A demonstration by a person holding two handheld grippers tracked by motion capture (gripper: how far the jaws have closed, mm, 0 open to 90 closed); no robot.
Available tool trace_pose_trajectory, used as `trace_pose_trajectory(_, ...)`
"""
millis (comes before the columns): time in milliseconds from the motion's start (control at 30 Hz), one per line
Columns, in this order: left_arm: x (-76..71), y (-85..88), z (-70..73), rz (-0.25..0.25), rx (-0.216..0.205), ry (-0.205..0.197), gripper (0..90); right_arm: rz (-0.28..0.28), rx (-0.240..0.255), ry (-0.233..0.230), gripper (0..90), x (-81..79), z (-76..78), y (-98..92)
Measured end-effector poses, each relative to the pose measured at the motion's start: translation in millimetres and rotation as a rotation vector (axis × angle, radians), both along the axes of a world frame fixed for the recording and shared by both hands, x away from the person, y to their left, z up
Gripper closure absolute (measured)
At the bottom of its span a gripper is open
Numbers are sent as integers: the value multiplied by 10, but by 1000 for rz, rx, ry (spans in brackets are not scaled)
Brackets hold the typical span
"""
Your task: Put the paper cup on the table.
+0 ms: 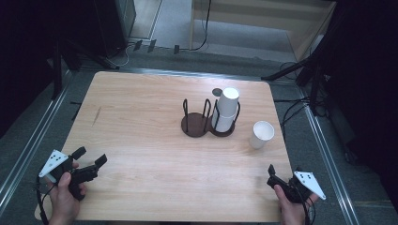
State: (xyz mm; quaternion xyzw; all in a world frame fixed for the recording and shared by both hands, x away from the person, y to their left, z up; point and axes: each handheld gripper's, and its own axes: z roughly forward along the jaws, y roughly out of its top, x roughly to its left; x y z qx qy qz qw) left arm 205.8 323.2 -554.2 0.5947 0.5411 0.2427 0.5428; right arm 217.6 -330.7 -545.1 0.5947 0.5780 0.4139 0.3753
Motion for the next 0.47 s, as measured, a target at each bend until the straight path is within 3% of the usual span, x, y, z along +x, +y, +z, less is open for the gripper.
trace_pose_trajectory(467, 10, 11, -4, -1, -14, 6, 18, -13, 14, 10, 1, 12, -4, -9)
